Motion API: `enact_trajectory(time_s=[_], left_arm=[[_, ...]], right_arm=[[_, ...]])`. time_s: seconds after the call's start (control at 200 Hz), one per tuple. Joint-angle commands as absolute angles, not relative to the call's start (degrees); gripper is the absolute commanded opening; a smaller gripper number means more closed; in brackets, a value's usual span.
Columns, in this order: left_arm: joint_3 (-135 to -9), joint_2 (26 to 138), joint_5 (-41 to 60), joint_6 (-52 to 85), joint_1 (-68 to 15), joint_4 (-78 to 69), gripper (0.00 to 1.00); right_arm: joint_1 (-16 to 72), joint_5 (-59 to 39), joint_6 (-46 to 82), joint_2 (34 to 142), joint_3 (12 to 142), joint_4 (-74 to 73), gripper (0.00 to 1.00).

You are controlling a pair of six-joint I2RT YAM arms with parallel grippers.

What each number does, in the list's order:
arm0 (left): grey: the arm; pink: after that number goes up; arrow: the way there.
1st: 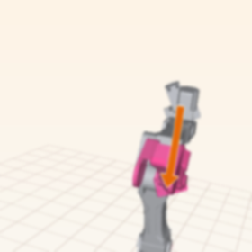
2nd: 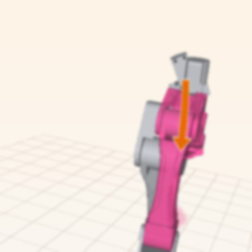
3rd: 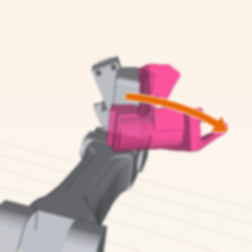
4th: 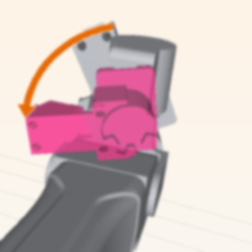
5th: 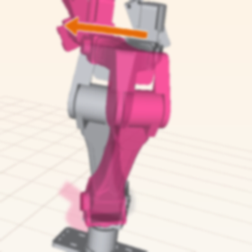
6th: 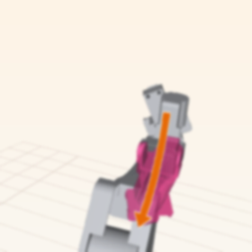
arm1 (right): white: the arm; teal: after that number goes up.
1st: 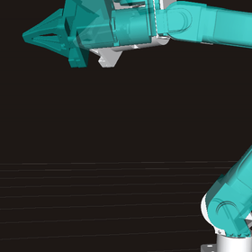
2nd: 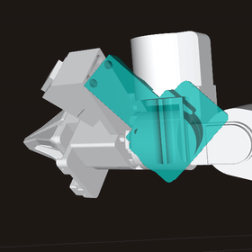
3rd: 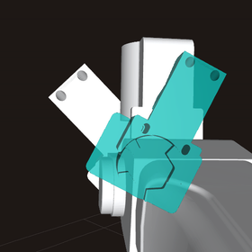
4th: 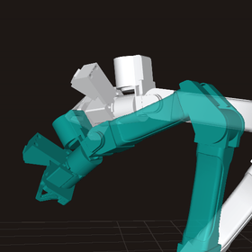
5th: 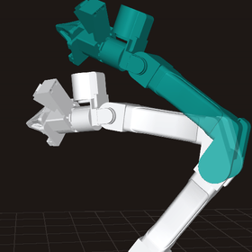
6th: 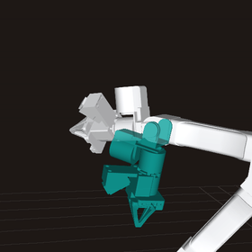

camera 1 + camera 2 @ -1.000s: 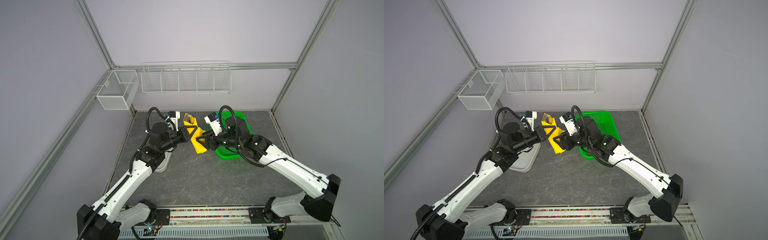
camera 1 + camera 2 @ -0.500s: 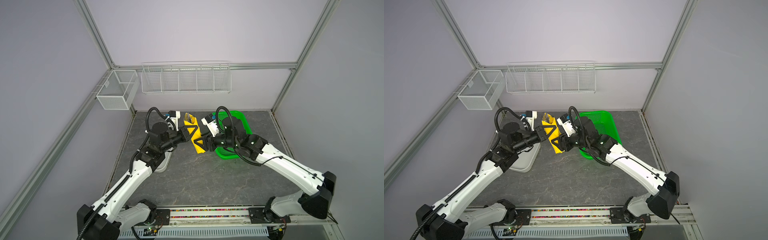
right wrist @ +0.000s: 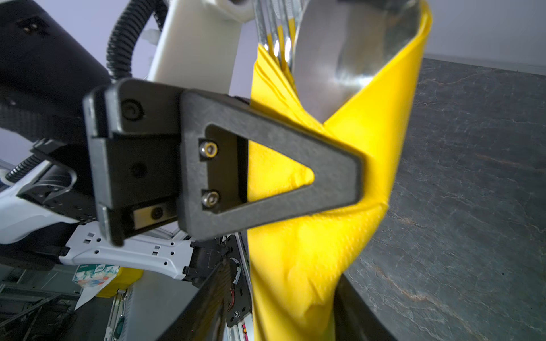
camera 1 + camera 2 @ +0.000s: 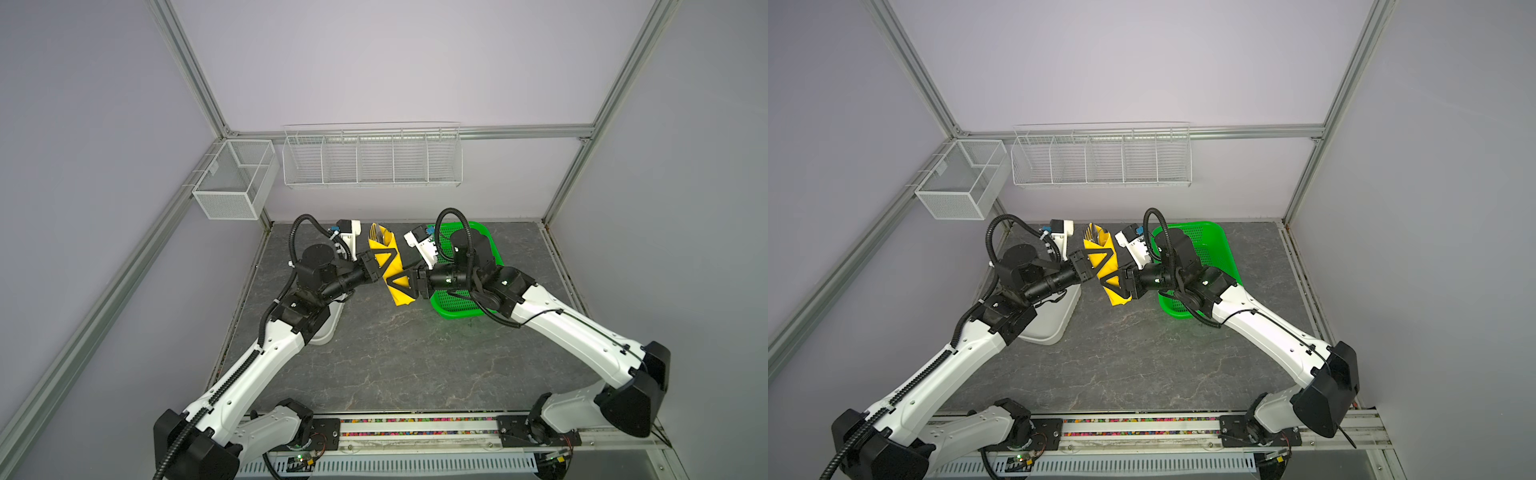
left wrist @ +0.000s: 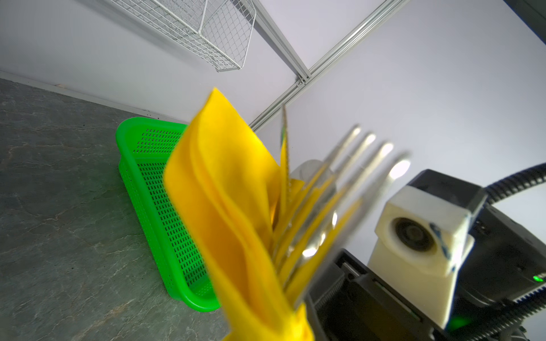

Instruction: Place the utensils on the paper napkin and roll it up

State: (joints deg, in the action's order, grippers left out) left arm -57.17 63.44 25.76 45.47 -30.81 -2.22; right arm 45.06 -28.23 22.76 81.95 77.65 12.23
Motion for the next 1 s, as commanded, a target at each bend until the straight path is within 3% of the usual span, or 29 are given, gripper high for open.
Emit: enact_trajectory(time_s=[0.0,0.31,0.385,0.535,0.995], left_arm=[[-58.5,62.9,27.0,46.5,-31.1,-5.7,0.0],[-58.5,63.3,28.2,47.8,-31.0,-7.5,0.0],[-58.4,63.2,28.5,48.0,-31.1,-8.0,0.0],[-58.3,63.2,28.8,48.2,-31.0,-8.2,0.0],[-58.4,63.4,29.5,47.5,-31.0,-8.0,0.01]], right_arm=[[44.5,-34.2,25.0,82.1,75.5,6.6,0.49],[43.4,-39.9,26.3,83.1,75.0,4.5,0.47],[43.2,-41.3,26.4,83.7,75.3,4.2,0.36],[43.1,-41.6,26.9,83.6,74.9,3.3,0.36],[41.4,-45.3,29.5,82.3,72.7,-1.1,0.18]])
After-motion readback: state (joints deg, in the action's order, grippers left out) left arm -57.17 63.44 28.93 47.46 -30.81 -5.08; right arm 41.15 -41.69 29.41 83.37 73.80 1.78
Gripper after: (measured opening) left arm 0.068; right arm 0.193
